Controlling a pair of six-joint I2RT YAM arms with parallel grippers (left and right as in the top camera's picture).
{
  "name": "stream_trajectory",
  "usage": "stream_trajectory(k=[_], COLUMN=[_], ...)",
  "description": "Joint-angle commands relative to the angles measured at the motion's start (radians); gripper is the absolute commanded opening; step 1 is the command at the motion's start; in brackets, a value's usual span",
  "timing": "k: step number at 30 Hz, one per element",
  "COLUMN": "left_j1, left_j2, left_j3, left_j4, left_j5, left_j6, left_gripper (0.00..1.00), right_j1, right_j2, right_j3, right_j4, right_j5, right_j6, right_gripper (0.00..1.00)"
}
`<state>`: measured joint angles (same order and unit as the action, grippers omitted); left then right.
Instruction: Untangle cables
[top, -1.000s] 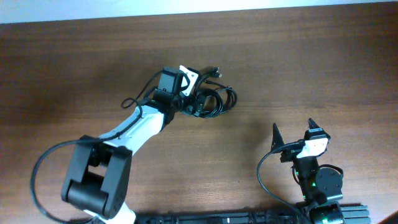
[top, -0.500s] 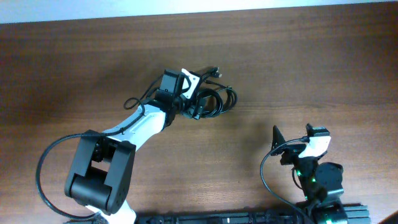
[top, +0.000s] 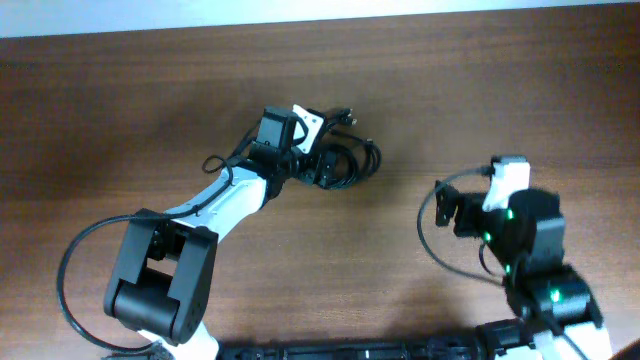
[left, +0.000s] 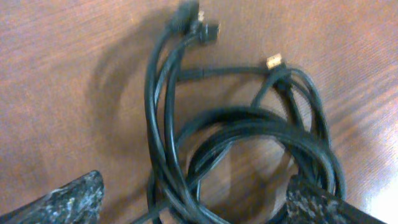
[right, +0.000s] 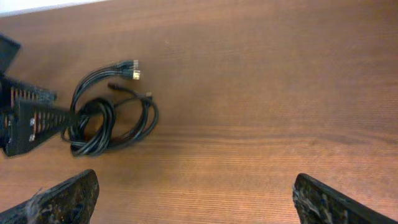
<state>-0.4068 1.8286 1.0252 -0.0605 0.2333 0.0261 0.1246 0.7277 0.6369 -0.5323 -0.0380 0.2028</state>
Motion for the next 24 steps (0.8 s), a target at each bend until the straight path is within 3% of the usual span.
stream_trajectory(k=[1, 4, 7, 14, 15, 19, 24], left_j1=[-0.004, -0.004, -0.004, -0.003, -0.003, -0.003, -0.003], left_j2=[0.006, 0.007, 0.007, 0.0, -0.003, -0.006, -0.006], left_j3=[0.02, 0.02, 0.02, 0.02, 0.02, 0.02, 0.02], left_j4=[0.046, 0.05, 0.029, 0.016, 0.011, -0.036, -0.145], left_j5=[0.015, 0.014, 0.015, 0.015, 0.015, 0.015, 0.09], left_j6=[-0.015, -0.015, -0.016, -0.064, -0.064, -0.064, -0.064], left_gripper=[0.89, 0.85, 0.85, 0.84, 0.77, 0.75, 0.76], right_j1=[0.006, 0.006, 0.006, 0.006, 0.006, 0.007, 0.007], right_j2=[0.142, 0.301, 0.376, 0.439, 0.448, 0.502, 0.635], right_j3=[0.159, 0.342, 0.41, 0.418, 0.418, 0.418, 0.418], right_j4=[-0.085, -0.208, -0.23, -0.138, -0.124, -0.082, -0.064], right_j5=[-0.029, -0.031, -0.066, -0.158, -0.167, -0.224, -0.292], right_j6=[-0.001, -0.003, -0.003, -0.002, 0.002, 0.058, 0.14], right_gripper=[0.98, 0.98, 0.98, 0.99, 1.0, 0.91, 0.9])
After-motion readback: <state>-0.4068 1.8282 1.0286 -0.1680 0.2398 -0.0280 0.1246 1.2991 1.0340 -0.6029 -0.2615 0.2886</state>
